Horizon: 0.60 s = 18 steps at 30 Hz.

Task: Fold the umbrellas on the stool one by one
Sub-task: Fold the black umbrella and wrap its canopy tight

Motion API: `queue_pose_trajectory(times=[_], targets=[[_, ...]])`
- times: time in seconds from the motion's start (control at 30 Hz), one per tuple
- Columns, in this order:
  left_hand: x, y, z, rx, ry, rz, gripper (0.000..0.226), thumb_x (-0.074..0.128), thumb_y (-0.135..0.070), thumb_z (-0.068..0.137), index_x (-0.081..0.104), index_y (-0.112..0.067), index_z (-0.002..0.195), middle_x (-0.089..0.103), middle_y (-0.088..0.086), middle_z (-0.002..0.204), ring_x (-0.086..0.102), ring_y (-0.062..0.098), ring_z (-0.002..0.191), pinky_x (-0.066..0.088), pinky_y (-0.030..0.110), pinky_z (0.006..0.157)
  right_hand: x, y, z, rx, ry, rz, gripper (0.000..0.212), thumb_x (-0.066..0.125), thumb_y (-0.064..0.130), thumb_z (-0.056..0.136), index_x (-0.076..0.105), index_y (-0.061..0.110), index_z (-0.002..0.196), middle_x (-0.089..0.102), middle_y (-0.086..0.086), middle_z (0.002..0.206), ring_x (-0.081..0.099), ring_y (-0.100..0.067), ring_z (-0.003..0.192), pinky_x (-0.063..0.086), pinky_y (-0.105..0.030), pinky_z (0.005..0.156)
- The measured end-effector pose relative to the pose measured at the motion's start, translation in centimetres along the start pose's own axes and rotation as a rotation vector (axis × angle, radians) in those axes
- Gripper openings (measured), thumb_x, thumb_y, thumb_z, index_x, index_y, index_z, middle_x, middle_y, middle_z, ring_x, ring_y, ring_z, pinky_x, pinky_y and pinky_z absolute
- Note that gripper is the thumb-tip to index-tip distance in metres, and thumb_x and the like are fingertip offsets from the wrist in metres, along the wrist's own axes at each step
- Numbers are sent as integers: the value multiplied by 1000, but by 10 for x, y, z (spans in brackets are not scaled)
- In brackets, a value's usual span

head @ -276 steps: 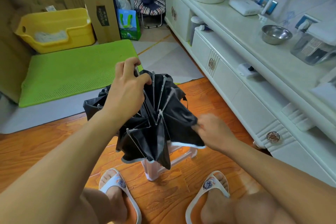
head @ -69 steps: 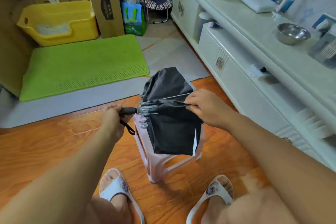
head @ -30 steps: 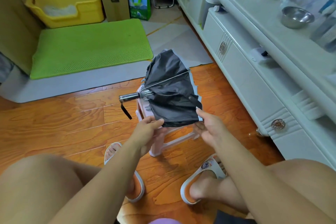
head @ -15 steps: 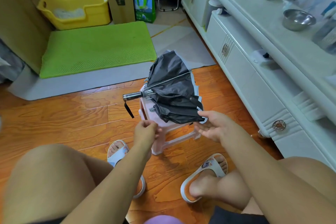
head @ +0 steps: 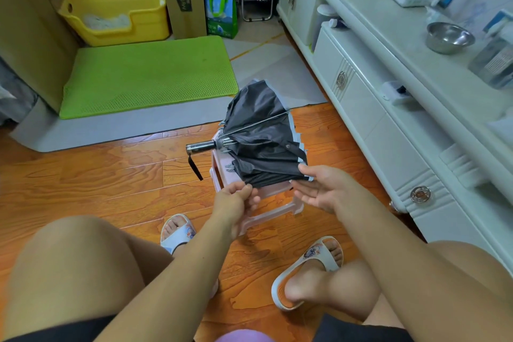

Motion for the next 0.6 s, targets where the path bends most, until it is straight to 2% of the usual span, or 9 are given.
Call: queue_pose_trajectory(times=[0.07,0.13,0.23,0.3,0.4,0.5,0.6], targets=[[-5,-1,0,28,16,43,10,58,-2,100,64,2,107,71,16,90,68,18,70,59,28,68,-1,7,-1,-27,-6,-7,23,71,5,92,62,5,114,71,-21,111,71,-30,101,56,-45,93],[-10,0,1,47,25,47,17,60,-2,99,67,5,113,74,16,93,71,21,79,61,31,79,-1,10,-1,-42,-7,-23,16,70,4,93,62,5,106,69,-19,112,71,-28,97,56,-43,90],[-11,0,-1,-22,49,-123,22,63,-5,98,66,1,119,75,13,97,73,22,90,60,36,91,-2,6,1,-64,-20,-90,13,68,3,94,62,3,106,68,-17,108,70,-26,94,56,-40,87],[-8,0,-5,-129,91,-237,24,63,-15,99,64,-4,120,75,14,103,72,26,98,58,40,93,-7,1,4,-86,-42,-164,14,67,4,95,63,3,108,70,-16,105,70,-26,93,57,-40,88],[-3,1,-5,-204,160,-174,25,60,-26,102,62,-11,122,76,15,108,71,27,104,57,41,93,-15,-8,7,-70,-56,-217,11,68,5,95,65,4,105,70,-16,103,70,-25,90,57,-40,89],[-5,6,-1,-203,106,-102,21,59,-15,102,59,-7,122,75,15,108,73,23,92,59,38,88,-20,-15,11,-23,-49,-189,9,65,6,97,64,4,106,70,-17,103,69,-27,92,55,-41,90],[-9,14,1,-203,25,-40,24,61,0,97,60,3,121,73,19,112,73,26,96,60,35,86,-25,-23,18,28,-53,-112,8,62,3,98,62,2,106,71,-19,101,69,-28,91,53,-43,92]])
Point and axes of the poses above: each hand's wrist, its own z-axis towards the middle knuckle, its own x-axis out of the palm, y = z × x, the point moved 2 cm from there along z, towards the middle knuckle
